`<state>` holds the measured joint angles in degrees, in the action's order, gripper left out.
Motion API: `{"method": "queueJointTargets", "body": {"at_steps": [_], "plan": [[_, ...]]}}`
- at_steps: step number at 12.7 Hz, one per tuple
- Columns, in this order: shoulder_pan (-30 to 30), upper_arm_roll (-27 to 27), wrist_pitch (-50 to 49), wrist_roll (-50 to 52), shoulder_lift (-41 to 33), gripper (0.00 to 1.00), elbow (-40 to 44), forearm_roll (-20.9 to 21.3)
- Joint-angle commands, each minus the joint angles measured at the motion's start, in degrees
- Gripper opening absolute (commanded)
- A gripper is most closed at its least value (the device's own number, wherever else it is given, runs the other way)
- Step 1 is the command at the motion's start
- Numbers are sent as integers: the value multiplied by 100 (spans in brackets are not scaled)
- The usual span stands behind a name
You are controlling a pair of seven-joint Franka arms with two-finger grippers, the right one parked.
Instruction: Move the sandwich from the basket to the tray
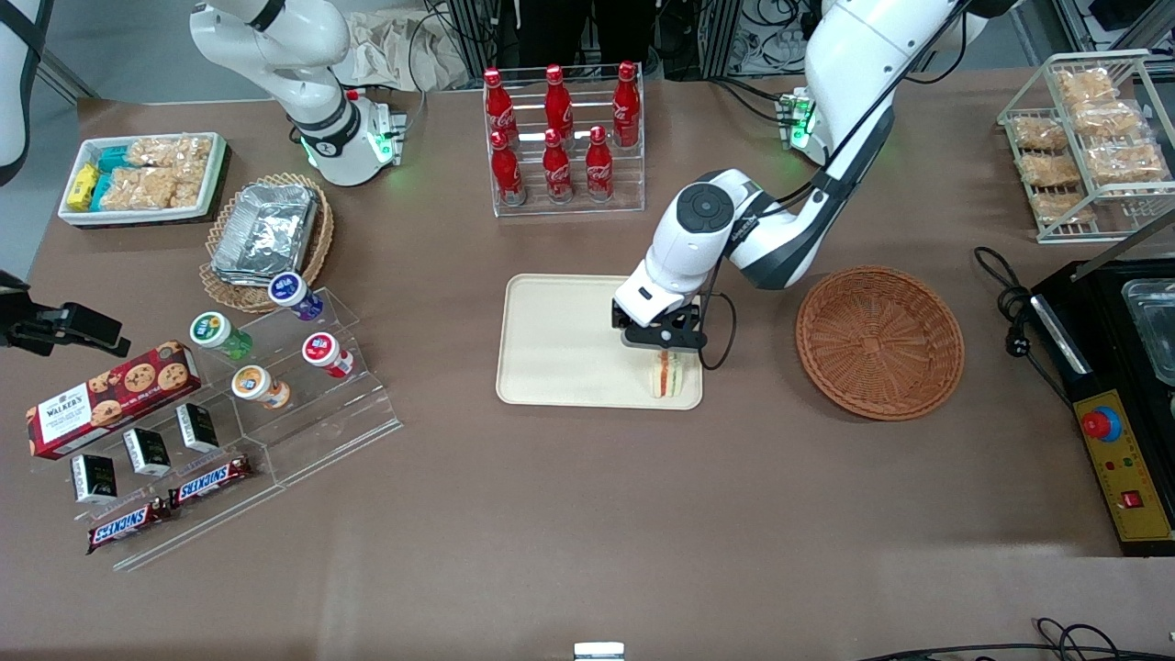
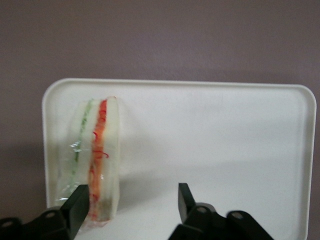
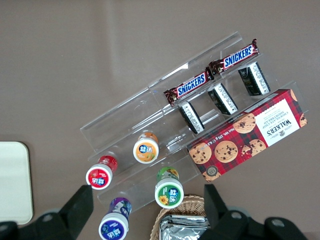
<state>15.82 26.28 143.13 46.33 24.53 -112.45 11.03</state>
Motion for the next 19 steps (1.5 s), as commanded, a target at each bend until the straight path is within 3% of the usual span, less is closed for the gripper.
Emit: {"method": "queueJointTargets", "body": {"at_steps": [1, 3, 5, 9, 12, 16, 17, 19], "plan": [[35, 18, -1528, 524, -133, 100, 1185, 31], [35, 35, -2400, 640, -168, 100, 1968, -22], [-35, 18, -3269, 544, -421, 100, 2567, -416], [-501, -209, -4228, 370, -1212, 100, 2860, -340], [-150, -1543, -4811, -1314, -1862, 100, 2799, -444], [-220, -2669, -5418, -4037, -2434, 100, 2659, -795], [-298, -2915, -5480, -4610, -2505, 100, 2588, -874], [-606, -2918, -5515, -4765, -2445, 100, 2622, -1024]]}}
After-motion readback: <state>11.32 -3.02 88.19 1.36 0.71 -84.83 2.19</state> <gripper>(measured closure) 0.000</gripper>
